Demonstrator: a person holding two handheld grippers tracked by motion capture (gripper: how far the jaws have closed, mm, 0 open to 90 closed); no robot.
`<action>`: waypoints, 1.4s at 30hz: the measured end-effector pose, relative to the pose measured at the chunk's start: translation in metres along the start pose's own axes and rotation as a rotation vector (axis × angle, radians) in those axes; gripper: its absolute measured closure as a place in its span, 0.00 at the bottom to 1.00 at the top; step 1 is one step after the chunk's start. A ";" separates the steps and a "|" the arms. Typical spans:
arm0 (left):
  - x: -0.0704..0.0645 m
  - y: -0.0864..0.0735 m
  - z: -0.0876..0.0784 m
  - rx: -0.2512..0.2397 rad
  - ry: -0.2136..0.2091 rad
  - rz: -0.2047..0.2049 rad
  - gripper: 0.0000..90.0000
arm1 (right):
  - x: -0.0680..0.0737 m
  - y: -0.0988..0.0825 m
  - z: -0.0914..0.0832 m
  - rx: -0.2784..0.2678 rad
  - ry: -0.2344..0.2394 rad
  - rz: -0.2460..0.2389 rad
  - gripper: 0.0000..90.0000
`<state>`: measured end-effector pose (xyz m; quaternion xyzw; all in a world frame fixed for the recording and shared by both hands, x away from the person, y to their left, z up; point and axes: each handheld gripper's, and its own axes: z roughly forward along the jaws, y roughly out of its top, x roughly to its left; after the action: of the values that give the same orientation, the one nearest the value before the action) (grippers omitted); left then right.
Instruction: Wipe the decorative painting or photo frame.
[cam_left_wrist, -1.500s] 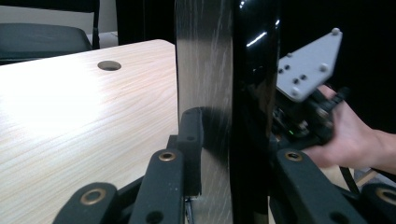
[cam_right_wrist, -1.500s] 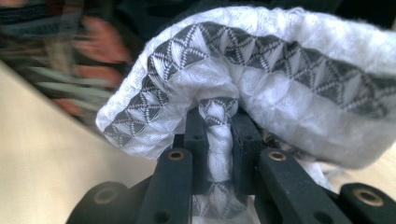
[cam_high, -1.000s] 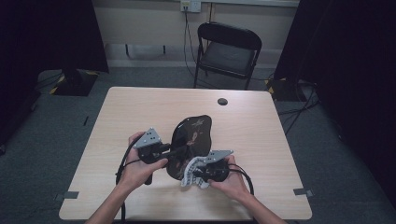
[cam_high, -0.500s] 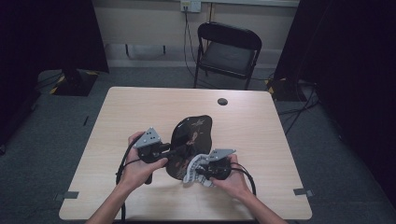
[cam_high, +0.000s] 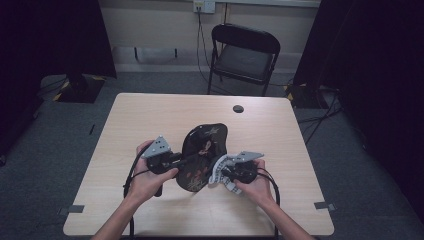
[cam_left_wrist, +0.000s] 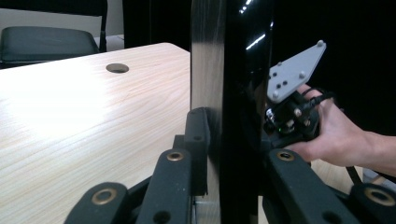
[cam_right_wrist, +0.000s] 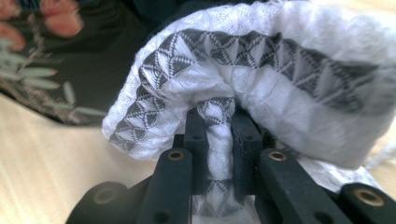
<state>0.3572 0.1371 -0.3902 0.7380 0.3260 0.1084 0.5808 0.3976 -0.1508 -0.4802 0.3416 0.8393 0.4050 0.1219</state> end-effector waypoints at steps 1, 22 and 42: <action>0.000 0.000 0.000 0.000 0.000 0.000 0.86 | -0.002 0.001 -0.003 -0.013 -0.010 0.010 0.88; -0.005 0.001 0.002 0.004 -0.012 -0.001 0.89 | -0.009 0.059 -0.081 -0.312 -0.072 0.036 0.90; -0.010 -0.001 0.005 0.003 -0.046 0.035 0.88 | 0.022 0.142 -0.091 -0.449 0.018 -0.050 0.90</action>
<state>0.3522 0.1273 -0.3901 0.7468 0.2999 0.1008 0.5849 0.4051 -0.1276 -0.3119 0.2814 0.7373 0.5815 0.1976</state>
